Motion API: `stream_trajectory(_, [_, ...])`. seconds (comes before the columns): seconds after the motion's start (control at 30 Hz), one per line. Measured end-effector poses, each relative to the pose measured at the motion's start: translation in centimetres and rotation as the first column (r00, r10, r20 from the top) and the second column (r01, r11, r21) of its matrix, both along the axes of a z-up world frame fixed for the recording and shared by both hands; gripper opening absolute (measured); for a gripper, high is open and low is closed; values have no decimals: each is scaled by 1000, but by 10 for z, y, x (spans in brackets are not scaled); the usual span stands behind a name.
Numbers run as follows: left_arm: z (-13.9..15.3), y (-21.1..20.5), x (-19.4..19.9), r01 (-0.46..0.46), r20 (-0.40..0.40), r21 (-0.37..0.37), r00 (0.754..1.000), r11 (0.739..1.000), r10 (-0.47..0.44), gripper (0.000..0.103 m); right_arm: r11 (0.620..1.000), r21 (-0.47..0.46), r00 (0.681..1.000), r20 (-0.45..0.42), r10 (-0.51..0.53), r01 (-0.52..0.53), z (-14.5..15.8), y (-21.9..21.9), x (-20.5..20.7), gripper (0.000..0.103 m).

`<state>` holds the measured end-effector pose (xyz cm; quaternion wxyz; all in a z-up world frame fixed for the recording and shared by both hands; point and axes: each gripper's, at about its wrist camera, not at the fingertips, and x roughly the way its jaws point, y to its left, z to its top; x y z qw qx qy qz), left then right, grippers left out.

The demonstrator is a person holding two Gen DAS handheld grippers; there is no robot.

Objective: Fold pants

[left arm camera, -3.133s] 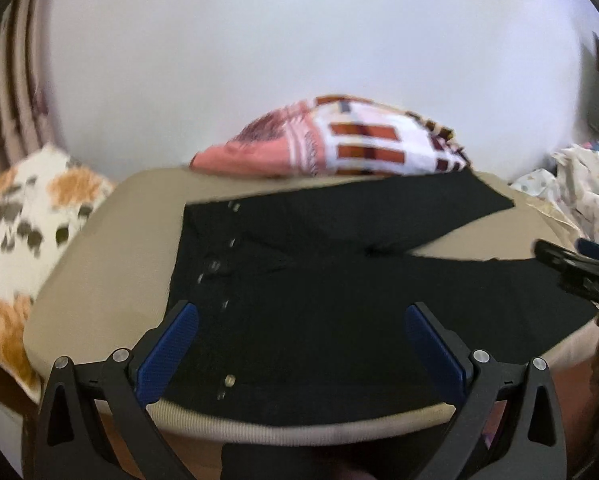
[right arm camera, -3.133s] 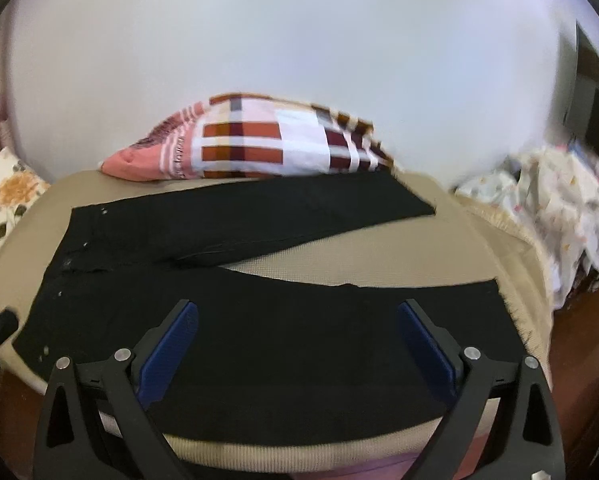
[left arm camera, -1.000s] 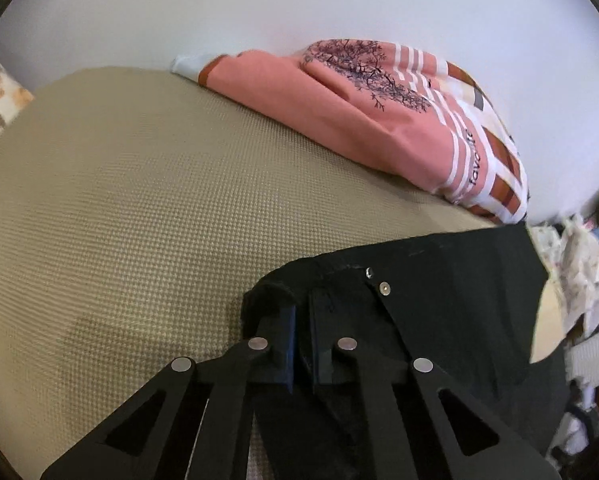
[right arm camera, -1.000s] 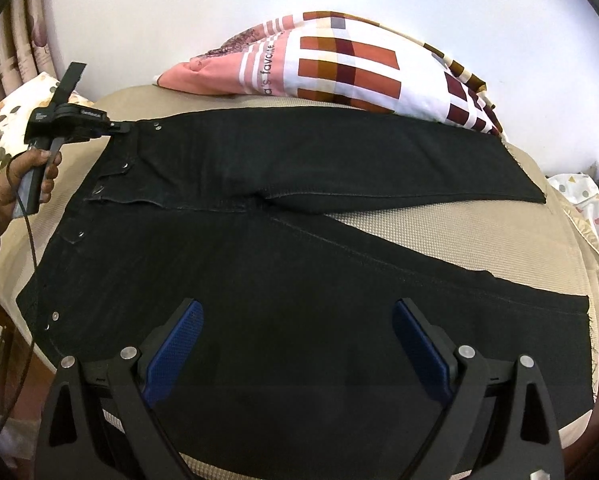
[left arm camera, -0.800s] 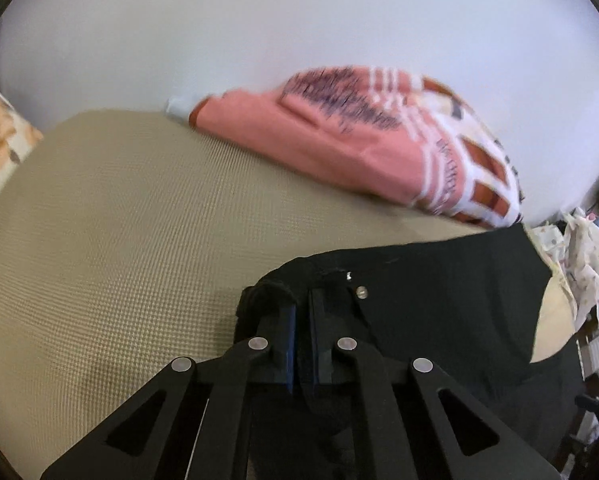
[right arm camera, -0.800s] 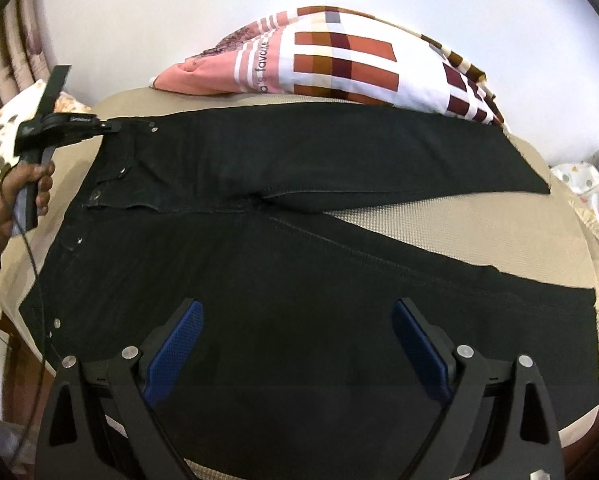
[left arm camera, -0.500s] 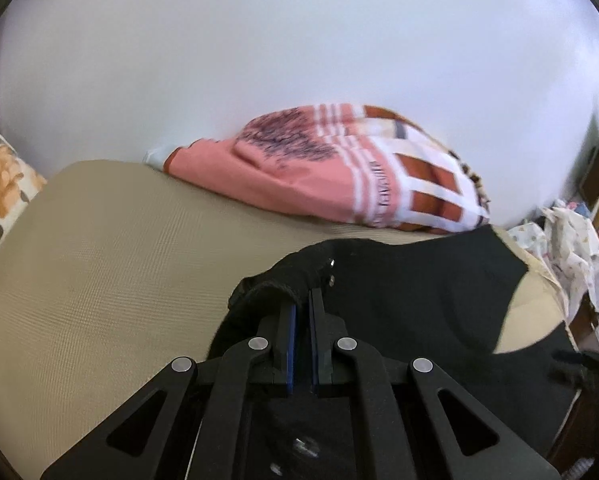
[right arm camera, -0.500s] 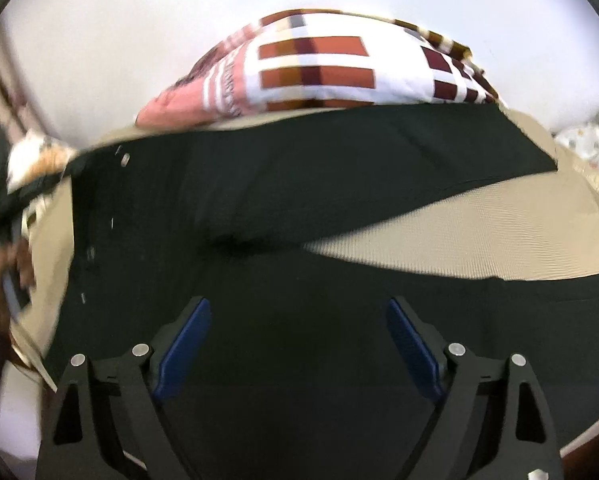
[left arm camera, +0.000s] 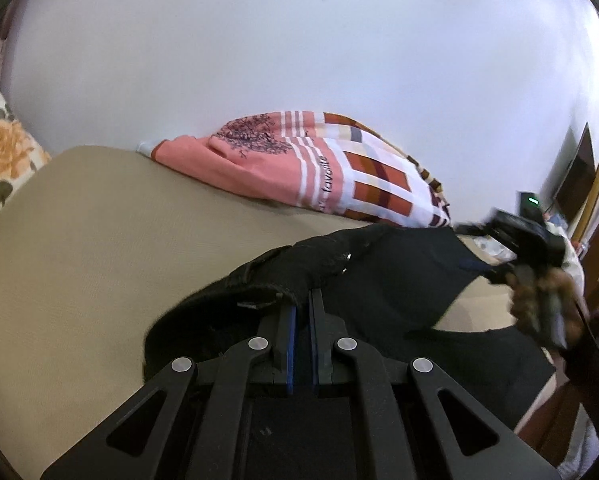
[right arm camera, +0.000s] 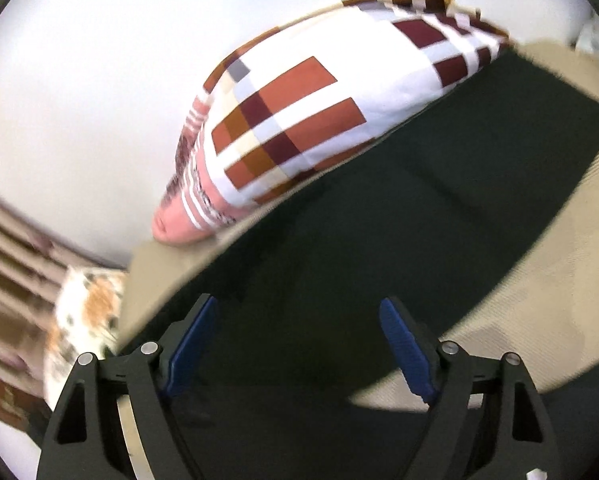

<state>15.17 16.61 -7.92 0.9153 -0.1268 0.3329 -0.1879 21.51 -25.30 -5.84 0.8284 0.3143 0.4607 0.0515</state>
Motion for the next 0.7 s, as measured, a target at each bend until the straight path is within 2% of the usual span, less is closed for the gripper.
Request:
stream_trajectory(0.2, [-8,-8,-20,20,-29,-48,999,999,-21,5,994,104,993,-115,-5,17,-30,-1,44,74])
stream_trajectory(0.4, [-11,-7,-24,14,-49,-67,999,998,-17,5,986,157,983,-183,-33,63,-61,-1,72,63])
stream_trajectory(0.5, [-11,-6,-23,13,-57,-71,998,997,-17,5,985,156,981,-192,-40,71,-67,2,89,50])
stream_trajectory(0.53, [-12,-6,-23,12,-59,-70,998,998,-16,5,986,155,980,-198,-33,64,-69,4,94,40])
stream_trajectory(0.57, [-12,-6,-23,11,-62,-70,998,997,-16,5,986,154,978,-207,-26,59,-71,5,99,33])
stream_trajectory(0.63, [-14,-5,-23,10,-68,-73,998,997,-15,5,990,135,976,-216,-17,47,-74,10,101,11])
stream_trajectory(0.7, [-15,-4,-25,5,-69,-72,998,997,-10,5,994,102,980,-196,-10,31,-69,14,96,8])
